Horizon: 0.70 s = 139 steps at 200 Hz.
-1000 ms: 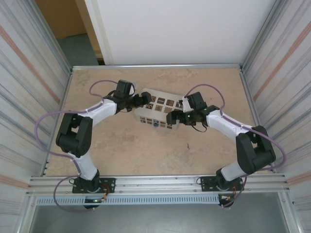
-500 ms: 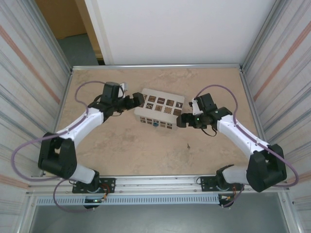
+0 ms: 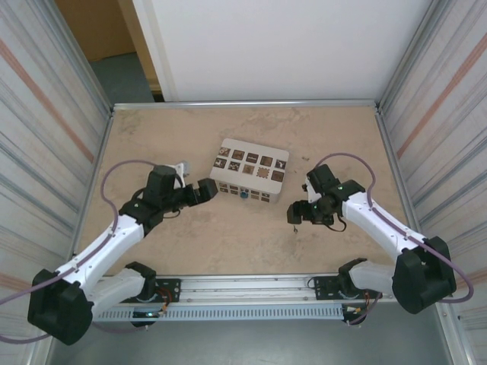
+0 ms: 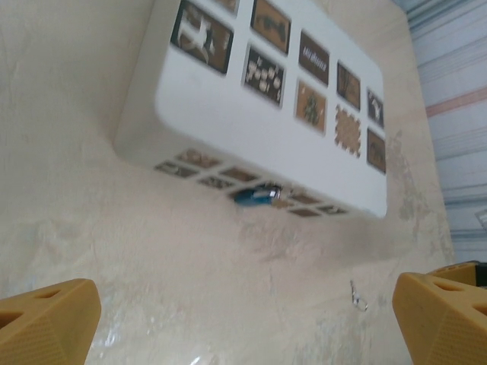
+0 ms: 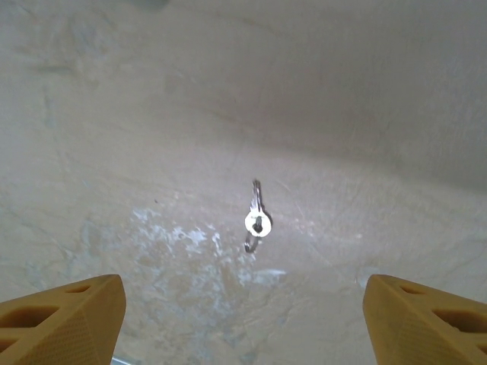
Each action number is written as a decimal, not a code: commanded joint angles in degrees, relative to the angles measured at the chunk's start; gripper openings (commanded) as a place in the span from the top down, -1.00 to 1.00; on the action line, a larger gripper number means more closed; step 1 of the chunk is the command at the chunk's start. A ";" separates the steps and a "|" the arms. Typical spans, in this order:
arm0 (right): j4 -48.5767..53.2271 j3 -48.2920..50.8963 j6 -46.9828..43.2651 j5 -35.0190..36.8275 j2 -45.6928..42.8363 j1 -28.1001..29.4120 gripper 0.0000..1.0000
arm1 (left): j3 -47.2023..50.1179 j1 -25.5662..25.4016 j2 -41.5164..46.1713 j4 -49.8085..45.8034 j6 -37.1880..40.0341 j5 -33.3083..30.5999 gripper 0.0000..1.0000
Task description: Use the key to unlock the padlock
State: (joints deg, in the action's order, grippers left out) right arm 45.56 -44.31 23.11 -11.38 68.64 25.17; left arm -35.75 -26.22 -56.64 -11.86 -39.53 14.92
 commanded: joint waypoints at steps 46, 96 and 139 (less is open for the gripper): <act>1.50 1.38 2.50 0.96 5.40 2.82 -0.45 | 8.05 -6.99 3.65 2.54 -6.81 -2.64 -0.97; -0.38 0.75 2.79 1.00 10.50 3.11 -0.20 | 11.41 -8.76 4.24 4.54 -8.72 -3.43 -0.97; -2.12 0.94 2.91 1.73 13.91 3.31 0.02 | 13.46 -8.85 4.87 5.21 -9.42 -3.62 -0.97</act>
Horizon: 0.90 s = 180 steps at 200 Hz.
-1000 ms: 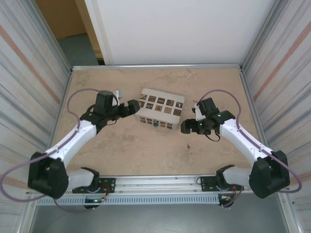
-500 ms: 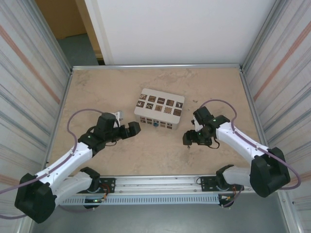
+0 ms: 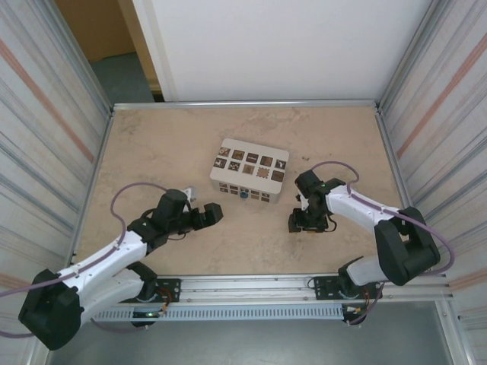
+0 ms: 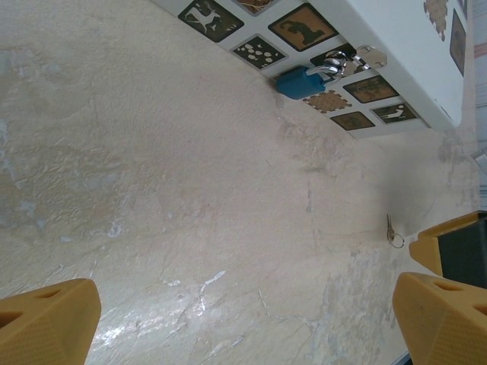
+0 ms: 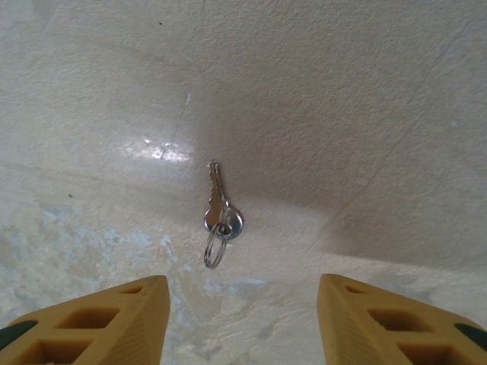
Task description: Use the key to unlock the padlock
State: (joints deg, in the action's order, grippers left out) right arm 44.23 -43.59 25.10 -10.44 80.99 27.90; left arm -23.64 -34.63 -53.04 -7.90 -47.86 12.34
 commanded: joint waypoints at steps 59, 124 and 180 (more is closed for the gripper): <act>-2.79 -0.52 1.09 1.29 5.21 0.66 0.24 | 1.65 -0.44 1.83 1.22 -1.14 -1.45 -0.97; -4.04 -0.32 1.26 1.30 8.23 1.53 0.52 | 2.10 -0.44 2.24 0.47 -1.26 -1.80 -0.97; -4.41 -0.29 1.53 1.90 7.51 1.98 0.83 | 2.19 -0.43 2.41 0.20 -1.23 -2.24 -0.97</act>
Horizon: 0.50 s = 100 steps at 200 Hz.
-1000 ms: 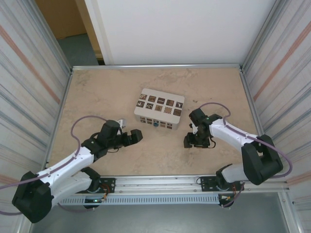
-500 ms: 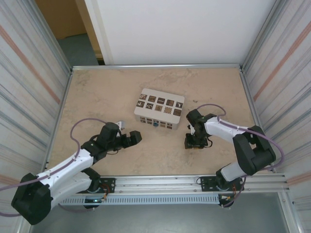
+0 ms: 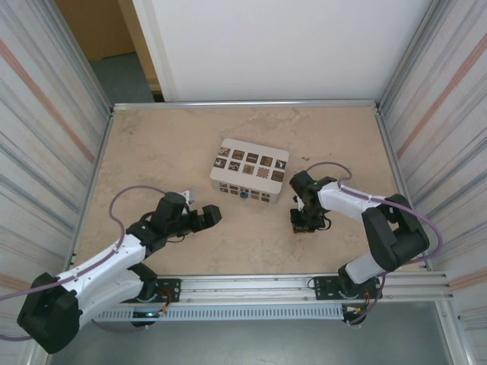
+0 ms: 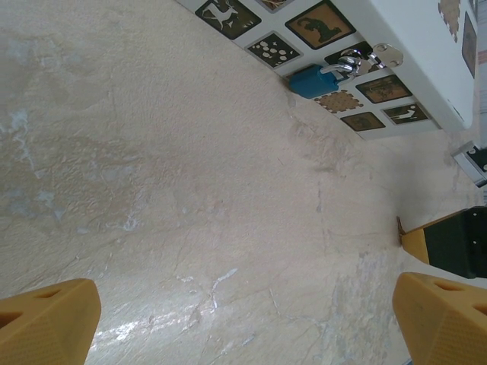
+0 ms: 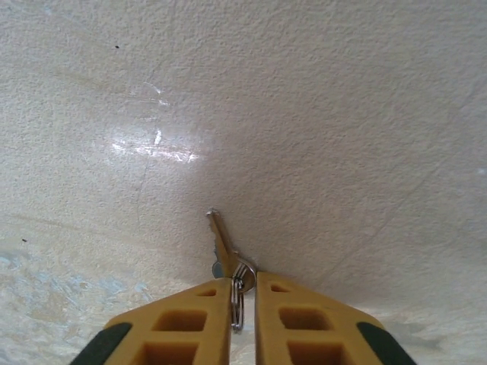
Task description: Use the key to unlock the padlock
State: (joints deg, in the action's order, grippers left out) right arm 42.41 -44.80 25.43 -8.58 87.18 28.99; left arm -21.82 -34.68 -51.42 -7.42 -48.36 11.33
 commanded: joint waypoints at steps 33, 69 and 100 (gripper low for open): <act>-2.18 0.75 1.29 0.44 -1.23 0.89 1.00 | 0.02 -0.28 1.05 -0.75 -0.60 -1.74 -0.98; -3.65 1.19 1.04 0.09 -5.30 0.58 1.00 | -1.31 -0.30 1.69 -1.45 -0.36 -1.60 -0.97; -7.48 2.16 1.31 -2.74 -9.68 0.45 1.00 | -3.29 -0.24 2.58 -2.26 -0.20 -0.94 -0.97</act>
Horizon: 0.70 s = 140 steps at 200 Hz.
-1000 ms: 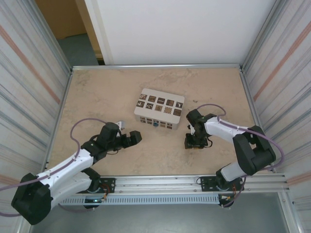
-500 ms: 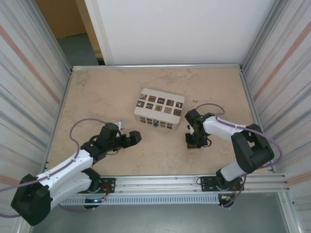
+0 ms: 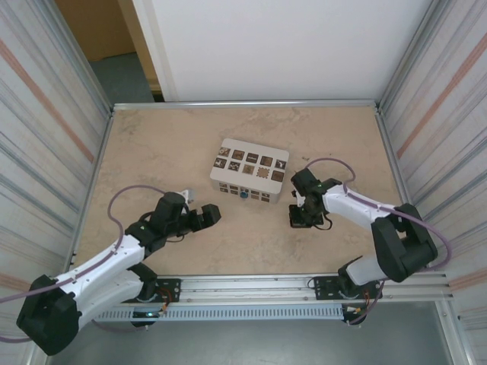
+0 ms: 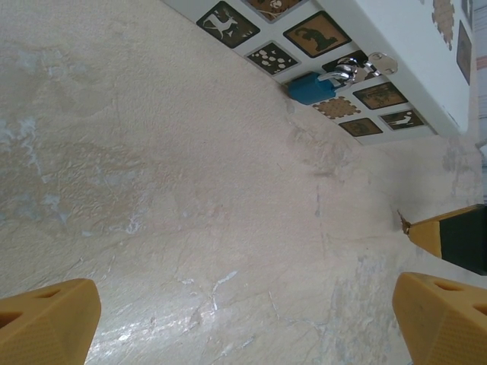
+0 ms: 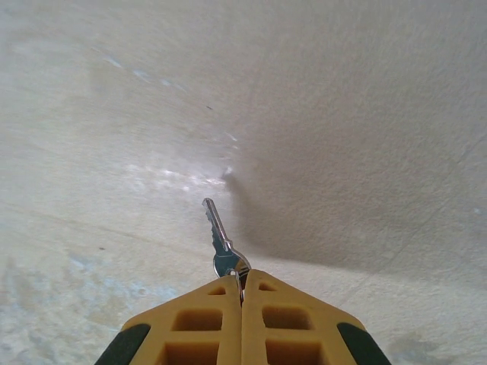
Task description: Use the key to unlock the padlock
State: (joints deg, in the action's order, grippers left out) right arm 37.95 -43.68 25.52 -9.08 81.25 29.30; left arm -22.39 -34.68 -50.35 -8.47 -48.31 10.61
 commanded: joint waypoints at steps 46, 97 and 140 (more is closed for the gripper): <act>-10.33 2.67 3.06 -5.51 -11.72 0.08 1.00 | -4.49 -0.22 3.10 1.97 -2.25 1.86 -0.97; -22.42 4.52 7.39 -9.32 -19.22 0.31 1.00 | -7.05 -0.25 3.81 8.60 -1.93 4.73 -0.81; -32.08 5.49 9.81 -9.89 -21.68 2.93 1.00 | -10.83 -0.39 -0.38 14.30 0.40 8.57 -0.49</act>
State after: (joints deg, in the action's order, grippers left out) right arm 13.47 -38.85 32.64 -17.45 60.97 30.50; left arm -29.87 -34.68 -48.42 0.19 -49.82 15.62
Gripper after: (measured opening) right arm 0.048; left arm 0.797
